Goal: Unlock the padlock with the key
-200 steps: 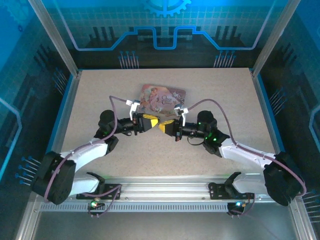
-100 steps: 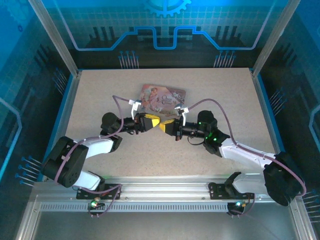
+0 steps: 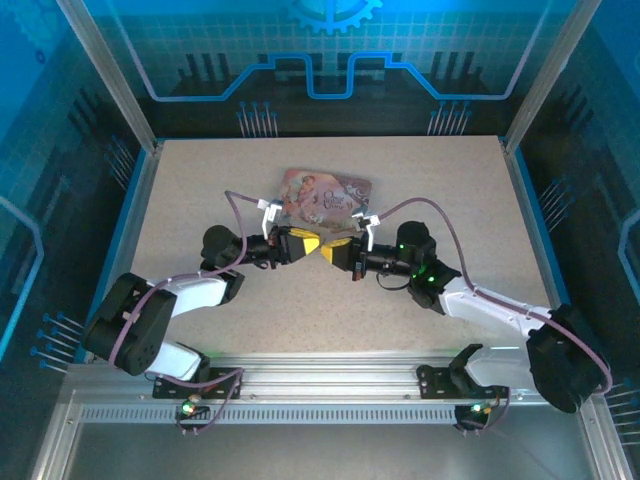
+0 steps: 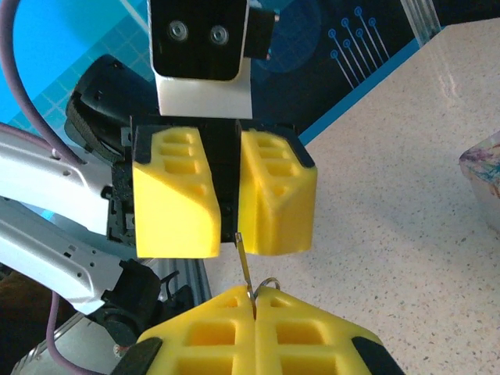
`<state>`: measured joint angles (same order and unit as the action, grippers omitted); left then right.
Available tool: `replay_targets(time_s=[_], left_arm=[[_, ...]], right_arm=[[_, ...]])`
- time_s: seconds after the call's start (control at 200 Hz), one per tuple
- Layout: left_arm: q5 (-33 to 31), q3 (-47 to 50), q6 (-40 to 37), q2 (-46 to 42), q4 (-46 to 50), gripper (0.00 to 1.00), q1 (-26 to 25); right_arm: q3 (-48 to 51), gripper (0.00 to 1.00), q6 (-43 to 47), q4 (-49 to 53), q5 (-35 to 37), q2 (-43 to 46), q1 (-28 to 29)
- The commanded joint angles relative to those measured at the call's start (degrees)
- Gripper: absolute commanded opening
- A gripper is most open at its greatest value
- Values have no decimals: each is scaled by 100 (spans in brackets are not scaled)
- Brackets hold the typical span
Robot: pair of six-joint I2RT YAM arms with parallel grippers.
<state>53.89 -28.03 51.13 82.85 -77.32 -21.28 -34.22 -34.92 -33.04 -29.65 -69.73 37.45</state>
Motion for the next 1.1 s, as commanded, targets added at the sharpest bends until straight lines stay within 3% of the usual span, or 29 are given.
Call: replay_targets(time_s=[0.0, 0.7, 0.815, 0.945, 1.065, 1.095], left_arm=[[156, -269, 49, -27, -284, 23, -59], [217, -359, -142, 80, -1, 21, -166], [269, -396, -214, 73, 160, 17, -188], [298, -414, -253, 50, 225, 0, -201], [349, -446, -374, -22, 392, 0, -201], [379, -470, -482, -64, 556, 0, -199]], right_arm=[[-156, 0, 107, -46, -146, -66, 25], [-317, 0, 309, 196, -218, -105, 107], [-347, 0, 319, 201, -251, -141, 114], [-384, 0, 343, 225, -261, -193, 131], [-410, 0, 394, 359, -262, -200, 135], [-438, 9, 448, 485, -251, -180, 124]])
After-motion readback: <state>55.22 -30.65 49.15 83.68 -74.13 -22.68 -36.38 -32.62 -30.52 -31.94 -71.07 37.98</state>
